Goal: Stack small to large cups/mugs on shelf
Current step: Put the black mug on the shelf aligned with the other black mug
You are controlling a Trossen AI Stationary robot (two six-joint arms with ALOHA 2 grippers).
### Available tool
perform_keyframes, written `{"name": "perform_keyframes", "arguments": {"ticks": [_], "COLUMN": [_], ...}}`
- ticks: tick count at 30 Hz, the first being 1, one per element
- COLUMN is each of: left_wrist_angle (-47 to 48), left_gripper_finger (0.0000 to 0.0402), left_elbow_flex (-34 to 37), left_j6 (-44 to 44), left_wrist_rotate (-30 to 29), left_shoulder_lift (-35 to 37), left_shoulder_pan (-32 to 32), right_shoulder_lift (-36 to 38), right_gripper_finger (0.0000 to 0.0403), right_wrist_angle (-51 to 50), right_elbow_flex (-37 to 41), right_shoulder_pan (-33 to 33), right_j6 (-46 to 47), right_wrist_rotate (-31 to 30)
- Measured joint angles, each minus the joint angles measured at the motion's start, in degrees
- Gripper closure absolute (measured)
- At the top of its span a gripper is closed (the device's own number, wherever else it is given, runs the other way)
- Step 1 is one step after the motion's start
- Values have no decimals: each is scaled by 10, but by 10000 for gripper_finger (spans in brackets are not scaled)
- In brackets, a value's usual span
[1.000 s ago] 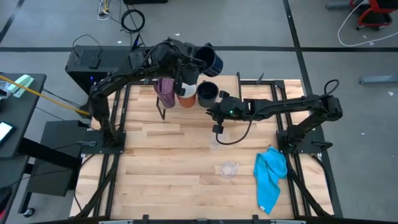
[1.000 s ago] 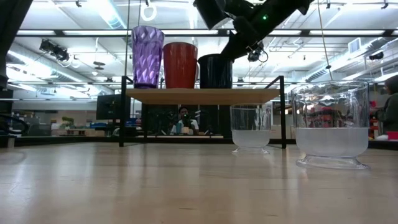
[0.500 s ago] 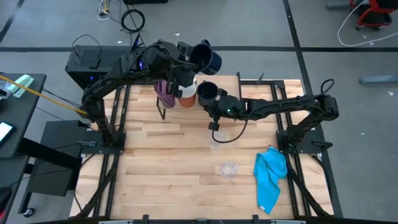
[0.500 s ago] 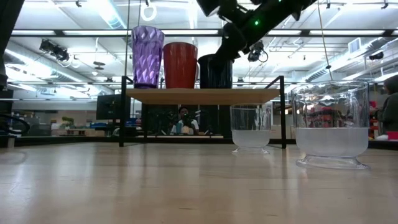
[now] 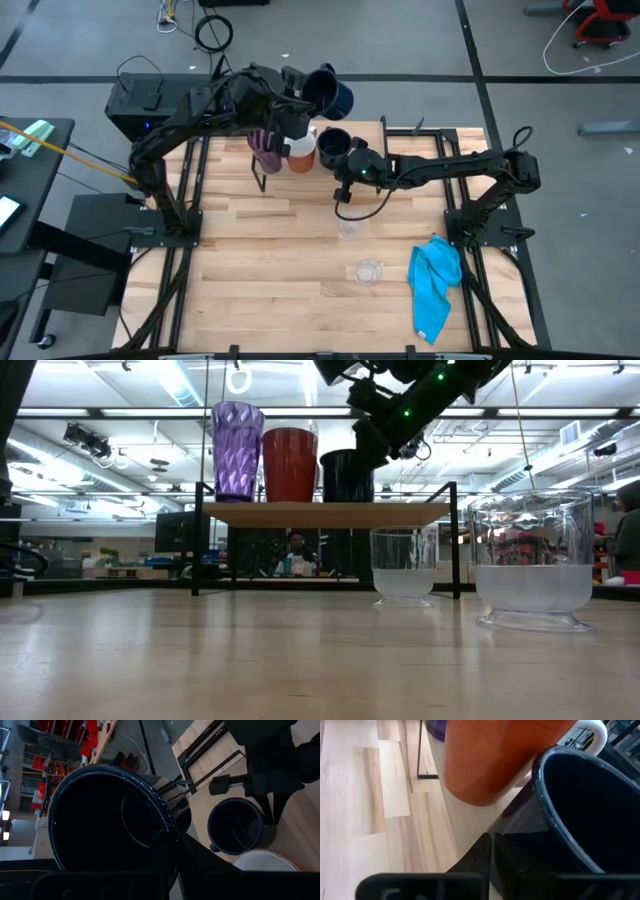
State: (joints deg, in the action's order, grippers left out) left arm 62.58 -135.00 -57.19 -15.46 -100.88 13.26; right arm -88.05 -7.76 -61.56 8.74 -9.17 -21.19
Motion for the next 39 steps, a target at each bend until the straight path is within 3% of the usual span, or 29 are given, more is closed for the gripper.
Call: {"name": "perform_keyframes", "arguments": {"ticks": [23,28,34,39], "left_wrist_angle": [4,40,130,193], "left_gripper_finger": [376,376,376,376], "left_elbow_flex": [0,0,0,23], "left_j6": [15,42,116,193], "left_wrist_rotate": [-7,-1,75,97], "left_shoulder_lift": [12,12,12,-5], "left_shoulder_pan": [-10,-15,-53,-101], "right_shoulder_lift": [2,41,128,172], "right_gripper_finger": [376,376,376,376], "right_wrist_angle": [-18,-76,-179,-209], "right_elbow_flex": [0,0,0,0], "right_shoulder_pan": [22,-17,-62,-64], "right_j6": [-15,-10,29,43], "right_wrist_rotate": [11,12,9,7]}}
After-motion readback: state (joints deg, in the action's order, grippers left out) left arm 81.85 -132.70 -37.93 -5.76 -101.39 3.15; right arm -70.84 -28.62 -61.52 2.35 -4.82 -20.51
